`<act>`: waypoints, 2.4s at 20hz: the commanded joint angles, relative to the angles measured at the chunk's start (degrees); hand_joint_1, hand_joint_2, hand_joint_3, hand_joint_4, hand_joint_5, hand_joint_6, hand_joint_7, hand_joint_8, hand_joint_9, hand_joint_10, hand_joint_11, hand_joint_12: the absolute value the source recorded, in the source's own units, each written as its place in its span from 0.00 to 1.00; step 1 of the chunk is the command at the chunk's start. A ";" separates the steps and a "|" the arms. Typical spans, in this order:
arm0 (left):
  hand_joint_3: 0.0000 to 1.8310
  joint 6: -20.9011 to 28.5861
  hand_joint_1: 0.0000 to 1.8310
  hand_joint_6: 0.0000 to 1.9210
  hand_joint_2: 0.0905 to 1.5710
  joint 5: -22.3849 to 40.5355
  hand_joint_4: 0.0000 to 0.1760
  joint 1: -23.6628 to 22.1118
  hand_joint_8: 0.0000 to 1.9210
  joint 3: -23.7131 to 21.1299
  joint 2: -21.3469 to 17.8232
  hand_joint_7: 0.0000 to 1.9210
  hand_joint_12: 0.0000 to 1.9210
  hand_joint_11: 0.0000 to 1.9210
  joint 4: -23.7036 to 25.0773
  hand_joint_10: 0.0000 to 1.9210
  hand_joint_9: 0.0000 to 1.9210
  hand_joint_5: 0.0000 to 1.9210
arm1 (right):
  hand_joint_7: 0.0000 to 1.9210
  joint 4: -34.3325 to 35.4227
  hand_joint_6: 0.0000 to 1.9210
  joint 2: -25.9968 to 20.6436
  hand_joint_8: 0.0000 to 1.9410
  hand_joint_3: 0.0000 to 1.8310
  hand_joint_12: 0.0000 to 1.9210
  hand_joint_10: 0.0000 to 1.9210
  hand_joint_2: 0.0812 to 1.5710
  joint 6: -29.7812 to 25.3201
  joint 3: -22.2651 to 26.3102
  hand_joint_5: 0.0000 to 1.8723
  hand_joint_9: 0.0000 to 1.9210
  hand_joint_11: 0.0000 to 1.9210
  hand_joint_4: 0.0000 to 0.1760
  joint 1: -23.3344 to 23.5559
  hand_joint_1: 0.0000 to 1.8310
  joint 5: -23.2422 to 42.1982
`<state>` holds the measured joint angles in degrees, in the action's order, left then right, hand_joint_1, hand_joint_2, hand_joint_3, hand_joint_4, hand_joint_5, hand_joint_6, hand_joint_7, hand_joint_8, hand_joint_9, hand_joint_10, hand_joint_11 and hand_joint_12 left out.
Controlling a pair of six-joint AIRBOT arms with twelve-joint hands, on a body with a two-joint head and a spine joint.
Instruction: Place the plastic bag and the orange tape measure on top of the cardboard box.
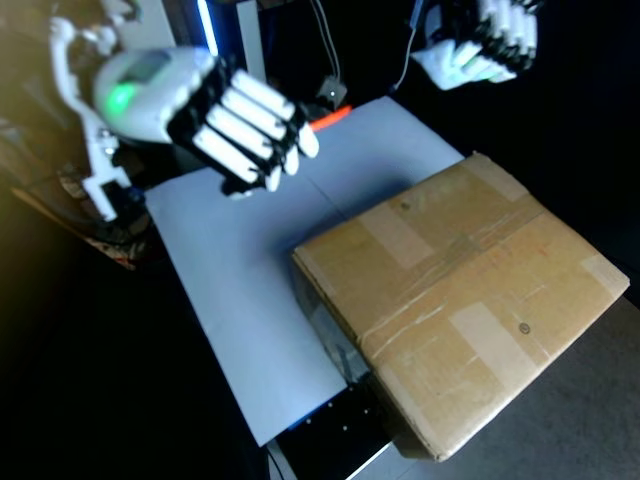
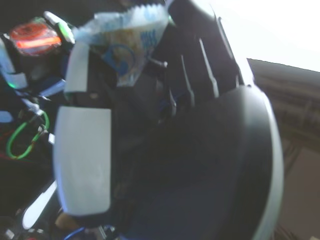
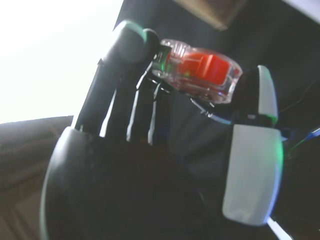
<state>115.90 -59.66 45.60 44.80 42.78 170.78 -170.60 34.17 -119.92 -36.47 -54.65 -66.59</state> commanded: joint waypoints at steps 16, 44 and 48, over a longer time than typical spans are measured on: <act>0.00 -7.81 0.67 0.64 0.76 16.60 0.00 -23.86 0.74 19.09 17.57 0.34 0.96 0.20 1.80 0.79 0.26 0.47 | 0.41 -1.97 0.44 17.88 0.72 0.00 0.99 0.83 0.74 16.73 -21.01 0.47 0.45 0.51 0.00 31.40 0.74 18.76; 0.00 -7.59 0.62 0.14 0.67 30.09 0.00 -25.55 0.31 34.19 30.26 0.34 0.93 0.24 1.80 0.63 0.29 0.37 | 0.45 -1.97 0.65 33.32 0.69 0.00 0.95 0.75 0.75 16.72 -36.21 0.39 0.33 0.28 0.00 36.59 0.65 30.18; 0.00 -7.60 0.55 0.01 0.64 30.09 0.00 -25.53 0.00 33.84 29.73 0.23 0.71 0.00 1.80 0.04 0.21 0.25 | 0.19 -1.97 0.57 33.28 0.59 0.00 0.98 0.76 0.62 16.72 -35.56 0.21 0.19 0.17 0.00 36.59 0.50 30.16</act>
<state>108.16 -22.44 20.47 78.67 72.60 171.22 -170.60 67.35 -103.24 -72.14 -18.52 -29.17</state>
